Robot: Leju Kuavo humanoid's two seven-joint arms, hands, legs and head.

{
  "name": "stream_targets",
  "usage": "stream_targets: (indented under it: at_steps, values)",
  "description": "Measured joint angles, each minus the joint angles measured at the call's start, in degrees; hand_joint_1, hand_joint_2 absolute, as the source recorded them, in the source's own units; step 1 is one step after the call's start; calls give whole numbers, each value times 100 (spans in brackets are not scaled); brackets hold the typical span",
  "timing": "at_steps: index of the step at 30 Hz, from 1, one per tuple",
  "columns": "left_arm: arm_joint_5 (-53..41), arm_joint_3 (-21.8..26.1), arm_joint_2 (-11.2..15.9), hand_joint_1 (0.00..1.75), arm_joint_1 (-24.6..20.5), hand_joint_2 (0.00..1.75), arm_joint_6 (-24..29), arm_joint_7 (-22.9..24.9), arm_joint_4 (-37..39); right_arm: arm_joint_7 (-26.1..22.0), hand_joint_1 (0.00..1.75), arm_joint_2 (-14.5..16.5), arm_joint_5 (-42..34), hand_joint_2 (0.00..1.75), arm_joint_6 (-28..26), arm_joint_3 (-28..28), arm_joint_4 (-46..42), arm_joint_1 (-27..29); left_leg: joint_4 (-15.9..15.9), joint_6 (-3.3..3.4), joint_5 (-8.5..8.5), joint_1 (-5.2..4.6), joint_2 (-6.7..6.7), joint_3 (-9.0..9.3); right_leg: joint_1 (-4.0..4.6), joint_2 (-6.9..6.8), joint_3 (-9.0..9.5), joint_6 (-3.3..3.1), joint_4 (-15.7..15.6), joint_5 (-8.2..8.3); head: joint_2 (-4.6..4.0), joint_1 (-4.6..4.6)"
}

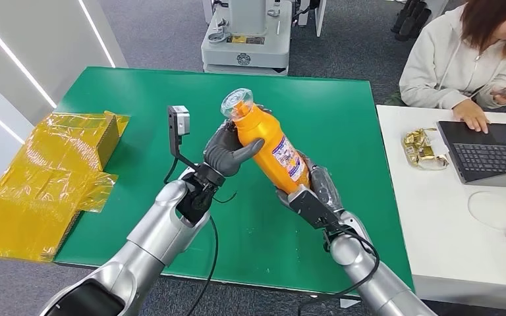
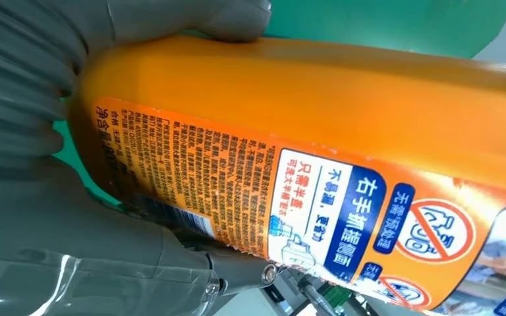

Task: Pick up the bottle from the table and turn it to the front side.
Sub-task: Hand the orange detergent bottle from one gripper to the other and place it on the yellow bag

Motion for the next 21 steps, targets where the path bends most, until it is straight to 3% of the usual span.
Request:
stream_targets:
  at_steps: [5, 7, 8, 11, 12, 17, 21]
  values:
    - [221, -6, -53, 175, -30, 175, -118, 98, 100, 17, 175, -28, 4, 175, -28, -37, -89, 90, 0, 0, 0, 0, 1, 1, 0, 1, -1, 0, 0, 0, 0, 1]
    - [276, -29, -78, 175, -54, 175, -71, 89, 134, 29, 166, -35, 13, 175, -47, -72, -126, 124, 1, 0, 0, 0, 1, 0, 0, 1, -1, 0, 0, 0, 0, 0]
    - [281, -54, -96, 175, -63, 175, -20, 54, 145, 31, 151, -38, 25, 175, -58, -95, -149, 143, 1, 0, 0, 0, 1, 0, 0, 1, -1, 0, 0, 0, 0, 0]
    - [203, -171, -146, 175, -86, 175, 177, -125, 155, 31, 28, -45, 91, 175, -86, -180, -226, 207, 1, 0, 0, -1, 1, 0, -1, 1, -1, 0, 0, 0, 0, 1]
    - [127, -213, -156, 175, -99, 175, 263, -200, 155, 33, 0, -46, 115, 175, -91, -204, -252, 229, 1, 0, 0, -1, 1, 0, -1, 2, -1, 0, 0, 0, 0, 0]
    - [-1293, -395, -152, 175, -221, 175, 1262, -897, 155, 64, 0, -73, 143, 175, -26, -374, -471, 388, 1, 1, 0, 0, 1, -1, 0, 0, 0, 0, 0, 0, 0, 0]
    - [-3041, -406, 82, 175, -401, 175, 2380, -1334, 134, 23, 0, -222, -72, 175, 189, -598, -757, 582, 0, 0, 0, 0, 1, 0, 0, 1, 0, -1, 1, 1, 0, -1]
